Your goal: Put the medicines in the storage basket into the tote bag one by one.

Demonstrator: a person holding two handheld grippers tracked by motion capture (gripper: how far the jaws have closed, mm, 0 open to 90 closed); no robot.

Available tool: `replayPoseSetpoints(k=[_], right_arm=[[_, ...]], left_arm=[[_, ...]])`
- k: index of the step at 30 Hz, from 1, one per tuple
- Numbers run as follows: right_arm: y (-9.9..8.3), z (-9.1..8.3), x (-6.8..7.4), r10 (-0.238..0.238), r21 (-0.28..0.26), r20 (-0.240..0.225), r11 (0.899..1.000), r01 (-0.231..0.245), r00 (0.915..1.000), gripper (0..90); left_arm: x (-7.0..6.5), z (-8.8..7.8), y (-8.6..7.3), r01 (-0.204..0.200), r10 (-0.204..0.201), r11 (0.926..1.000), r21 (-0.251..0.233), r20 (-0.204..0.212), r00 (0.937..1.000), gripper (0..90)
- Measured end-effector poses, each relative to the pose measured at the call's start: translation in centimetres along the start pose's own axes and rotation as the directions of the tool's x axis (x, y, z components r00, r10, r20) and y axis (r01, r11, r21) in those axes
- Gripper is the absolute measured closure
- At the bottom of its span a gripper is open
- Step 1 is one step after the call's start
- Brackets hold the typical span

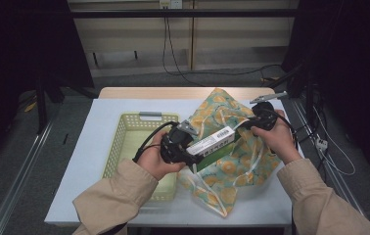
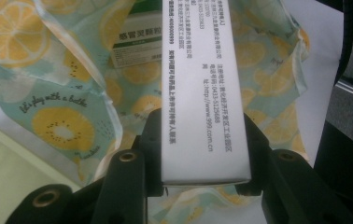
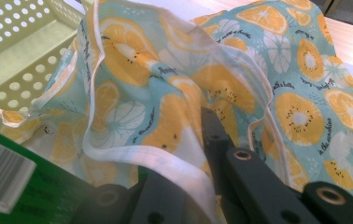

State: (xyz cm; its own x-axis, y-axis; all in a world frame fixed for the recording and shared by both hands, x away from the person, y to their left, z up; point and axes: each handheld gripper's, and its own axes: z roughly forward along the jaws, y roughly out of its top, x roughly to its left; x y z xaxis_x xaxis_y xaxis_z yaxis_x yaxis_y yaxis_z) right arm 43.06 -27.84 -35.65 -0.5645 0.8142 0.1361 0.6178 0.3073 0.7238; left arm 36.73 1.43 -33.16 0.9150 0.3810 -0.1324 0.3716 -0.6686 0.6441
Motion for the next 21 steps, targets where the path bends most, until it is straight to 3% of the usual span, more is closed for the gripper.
replayPoseSetpoints(k=[14, 21], right_arm=[[0.4, -0.9, -0.1, -0.005, -0.007, 0.004, 1.0, 0.005, 1.0, 89.3], [0.6, -1.6, 0.0, -0.016, -0.012, 0.006, 1.0, 0.016, 0.9999, 89.3]], left_arm=[[-1.4, 3.9, 1.0, -0.036, 0.034, 0.998, 0.053, 0.027, 0.999, 63.3], [-1.3, 5.5, 1.5, -0.02, 0.018, 0.9985, 0.052, 0.033, 0.9993, 63.3]])
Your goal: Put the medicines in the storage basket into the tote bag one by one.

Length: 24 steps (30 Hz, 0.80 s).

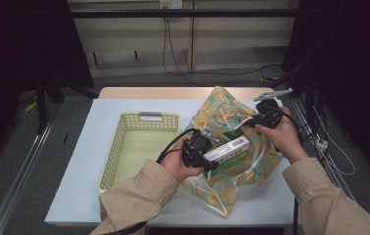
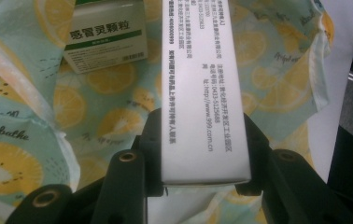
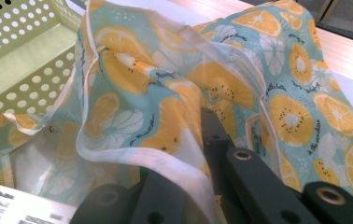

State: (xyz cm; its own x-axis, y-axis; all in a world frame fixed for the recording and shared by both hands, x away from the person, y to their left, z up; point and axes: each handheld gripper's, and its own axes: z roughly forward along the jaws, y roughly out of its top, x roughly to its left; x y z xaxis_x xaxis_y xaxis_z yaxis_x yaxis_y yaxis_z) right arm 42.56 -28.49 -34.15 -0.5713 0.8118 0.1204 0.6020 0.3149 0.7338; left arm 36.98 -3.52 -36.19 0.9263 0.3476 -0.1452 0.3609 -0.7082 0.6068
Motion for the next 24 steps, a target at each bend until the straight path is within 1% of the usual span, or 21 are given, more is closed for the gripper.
replayPoseSetpoints(k=[2, 5, 6, 9, 10, 11, 13, 17, 24], right_arm=[[0.0, 0.0, -0.1, 0.005, 0.001, 0.002, 1.0, -0.005, 1.0, 89.3], [-0.1, 0.0, 0.0, 0.007, 0.002, -0.001, 1.0, -0.007, 1.0, 89.2], [-0.1, 0.1, 0.0, 0.005, 0.0, -0.002, 1.0, -0.005, 1.0, 89.3], [-0.1, 0.1, 0.0, 0.003, -0.003, -0.002, 1.0, -0.003, 1.0, 89.2], [-0.1, 0.1, 0.0, 0.004, -0.003, -0.002, 1.0, -0.004, 1.0, 89.2], [-0.1, 0.1, 0.0, 0.005, -0.003, -0.001, 1.0, -0.005, 1.0, 89.3], [-0.1, 0.1, 0.0, 0.01, 0.0, 0.001, 1.0, -0.01, 1.0, 89.2], [-0.1, 0.1, -0.1, 0.01, -0.003, 0.001, 1.0, -0.01, 1.0, 89.2], [0.0, 0.1, -0.1, 0.011, -0.004, -0.001, 1.0, -0.011, 0.9999, 89.3]], left_arm=[[-0.1, 0.4, 0.2, -0.003, 0.003, 1.0, 0.003, 0.007, 1.0, 63.3], [-0.3, 1.0, 0.4, -0.002, 0.002, 1.0, 0.007, -0.005, 1.0, 63.2], [-0.3, 1.1, 0.5, 0.0, 0.0, 1.0, 0.008, 0.0, 1.0, 63.2], [-0.3, 1.5, 0.6, 0.013, -0.013, 0.9999, 0.0, -0.005, 0.9999, 63.2], [-0.2, 1.6, 0.7, 0.007, -0.007, 1.0, 0.004, -0.005, 1.0, 63.2], [-0.2, 1.8, 0.8, 0.016, -0.016, 0.9999, 0.001, -0.004, 0.9999, 63.2], [-0.2, 2.0, 0.9, 0.018, -0.018, 0.9998, 0.001, -0.011, 0.9998, 63.2], [0.0, 2.5, 1.2, 0.021, -0.021, 0.9998, 0.004, -0.011, 0.9997, 63.2], [0.3, 3.5, 1.5, 0.049, -0.049, 0.9988, 0.006, -0.012, 0.9987, 63.2]])
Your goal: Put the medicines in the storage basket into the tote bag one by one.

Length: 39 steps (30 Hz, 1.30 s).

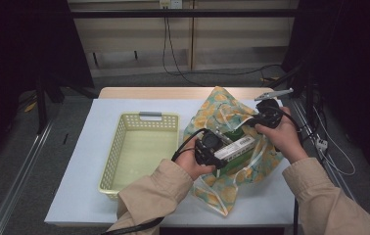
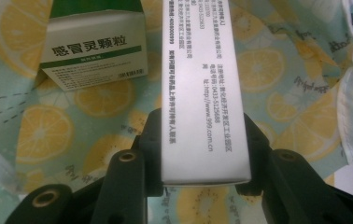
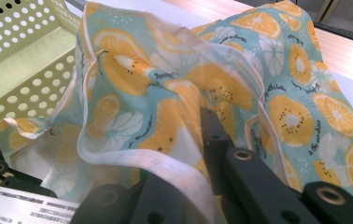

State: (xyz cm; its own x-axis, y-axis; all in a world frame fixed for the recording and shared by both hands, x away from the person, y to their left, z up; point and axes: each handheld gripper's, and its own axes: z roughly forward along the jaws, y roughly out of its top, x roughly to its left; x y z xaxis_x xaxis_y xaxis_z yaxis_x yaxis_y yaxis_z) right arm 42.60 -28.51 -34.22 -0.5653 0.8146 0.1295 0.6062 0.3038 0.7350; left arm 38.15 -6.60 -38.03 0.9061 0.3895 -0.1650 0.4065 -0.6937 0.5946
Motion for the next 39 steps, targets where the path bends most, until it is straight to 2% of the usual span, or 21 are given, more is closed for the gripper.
replayPoseSetpoints(k=[11, 18, 19, 21, 24, 39], right_arm=[[-0.1, -0.4, -0.2, -0.004, -0.005, 0.002, 1.0, 0.004, 1.0, 89.3], [0.0, -0.7, -0.2, 0.0, -0.01, 0.005, 1.0, 0.0, 1.0, 89.2], [0.0, -0.7, -0.2, -0.001, -0.009, 0.004, 1.0, 0.001, 1.0, 89.2], [0.0, -0.7, -0.2, 0.0, -0.006, 0.005, 1.0, 0.0, 1.0, 89.2], [0.0, -0.6, -0.2, -0.003, -0.005, 0.003, 1.0, 0.003, 1.0, 89.2], [0.0, -0.3, -0.1, -0.004, -0.002, -0.003, 1.0, 0.004, 1.0, 89.2]], left_arm=[[-0.1, 1.1, 0.4, 0.005, -0.005, 0.9999, 0.014, -0.005, 1.0, 63.1], [0.1, 1.3, 0.7, 0.027, -0.027, 0.9996, -0.005, -0.018, 0.9995, 63.1], [0.2, 1.3, 0.8, 0.016, -0.016, 0.9999, 0.002, -0.02, 0.9997, 63.1], [0.1, 1.5, 0.8, 0.027, -0.028, 0.9996, -0.007, -0.024, 0.9993, 63.1], [0.3, 1.7, 1.0, 0.024, -0.025, 0.9996, -0.013, -0.027, 0.9993, 63.0], [0.6, 4.0, 2.5, 0.067, -0.07, 0.9967, -0.047, -0.055, 0.9961, 62.9]])
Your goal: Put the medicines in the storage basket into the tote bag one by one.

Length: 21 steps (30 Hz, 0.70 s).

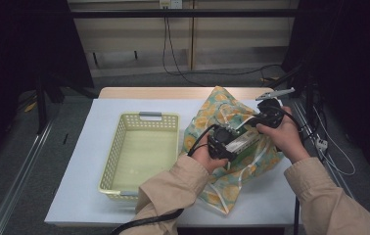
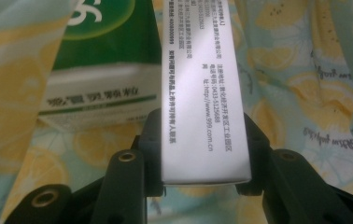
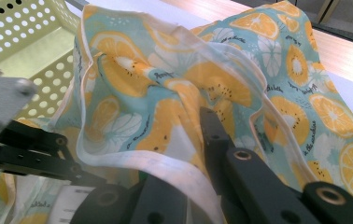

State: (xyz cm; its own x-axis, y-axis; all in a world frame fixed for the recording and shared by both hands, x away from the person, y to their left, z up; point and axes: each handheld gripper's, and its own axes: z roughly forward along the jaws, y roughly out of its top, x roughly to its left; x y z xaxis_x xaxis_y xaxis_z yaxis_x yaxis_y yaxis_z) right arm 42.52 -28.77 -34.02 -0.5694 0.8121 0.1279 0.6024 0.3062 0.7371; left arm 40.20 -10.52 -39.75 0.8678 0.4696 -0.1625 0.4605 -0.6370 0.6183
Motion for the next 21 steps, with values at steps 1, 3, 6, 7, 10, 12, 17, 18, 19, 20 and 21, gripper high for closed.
replayPoseSetpoints(k=[1, 3, 6, 7, 10, 12, 17, 18, 19, 20, 21], right_arm=[[0.0, 0.0, 0.0, 0.001, -0.001, -0.002, 1.0, -0.001, 1.0, 89.2], [0.0, 0.0, 0.0, 0.004, -0.005, -0.008, 1.0, -0.004, 1.0, 89.3], [0.1, 0.0, 0.1, -0.001, -0.007, -0.008, 1.0, 0.001, 1.0, 89.3], [0.2, 0.0, 0.1, -0.001, -0.008, -0.008, 1.0, 0.001, 1.0, 89.3], [0.2, -0.1, 0.0, 0.001, -0.008, -0.008, 1.0, -0.001, 1.0, 89.3], [0.2, -0.1, 0.0, 0.001, -0.011, -0.01, 1.0, -0.001, 1.0, 89.3], [0.1, -0.2, -0.2, 0.002, -0.008, -0.01, 1.0, -0.002, 1.0, 89.3], [0.1, -0.2, -0.2, 0.004, -0.01, -0.01, 1.0, -0.004, 0.9999, 89.3], [0.1, -0.2, -0.2, 0.004, -0.011, -0.01, 1.0, -0.004, 0.9999, 89.3], [0.1, -0.2, -0.2, 0.003, -0.011, -0.01, 1.0, -0.003, 0.9999, 89.3], [0.0, -0.2, -0.3, 0.002, -0.012, -0.009, 1.0, -0.002, 1.0, 89.3]], left_arm=[[0.0, 0.2, 0.1, -0.001, 0.001, 1.0, -0.001, -0.002, 1.0, 62.9], [-0.1, 0.5, 0.4, 0.004, -0.004, 1.0, -0.005, -0.009, 0.9999, 62.9], [-0.2, 0.9, 0.9, -0.004, 0.004, 0.9999, -0.014, -0.021, 0.9998, 62.8], [-0.2, 1.2, 1.1, -0.003, 0.003, 0.9998, -0.022, -0.025, 0.9997, 62.8], [-0.1, 1.7, 1.4, -0.01, 0.009, 0.9987, -0.05, -0.027, 0.9996, 62.6], [0.0, 2.1, 1.5, -0.004, 0.003, 0.9974, -0.071, -0.009, 1.0, 60.6], [0.2, 2.1, 1.1, 0.002, -0.002, 0.9987, -0.05, 0.004, 1.0, 28.8], [0.1, 1.8, 1.0, 0.011, -0.01, 0.9986, -0.052, 0.008, 0.9999, 26.5], [0.1, 1.4, 0.9, 0.005, -0.005, 0.9988, -0.048, 0.002, 1.0, 22.8], [0.2, 0.9, 0.7, -0.007, 0.008, 0.999, -0.044, 0.006, 1.0, 20.0], [0.2, 0.4, 0.5, -0.011, 0.011, 0.9989, -0.045, 0.008, 0.9999, 19.2]])
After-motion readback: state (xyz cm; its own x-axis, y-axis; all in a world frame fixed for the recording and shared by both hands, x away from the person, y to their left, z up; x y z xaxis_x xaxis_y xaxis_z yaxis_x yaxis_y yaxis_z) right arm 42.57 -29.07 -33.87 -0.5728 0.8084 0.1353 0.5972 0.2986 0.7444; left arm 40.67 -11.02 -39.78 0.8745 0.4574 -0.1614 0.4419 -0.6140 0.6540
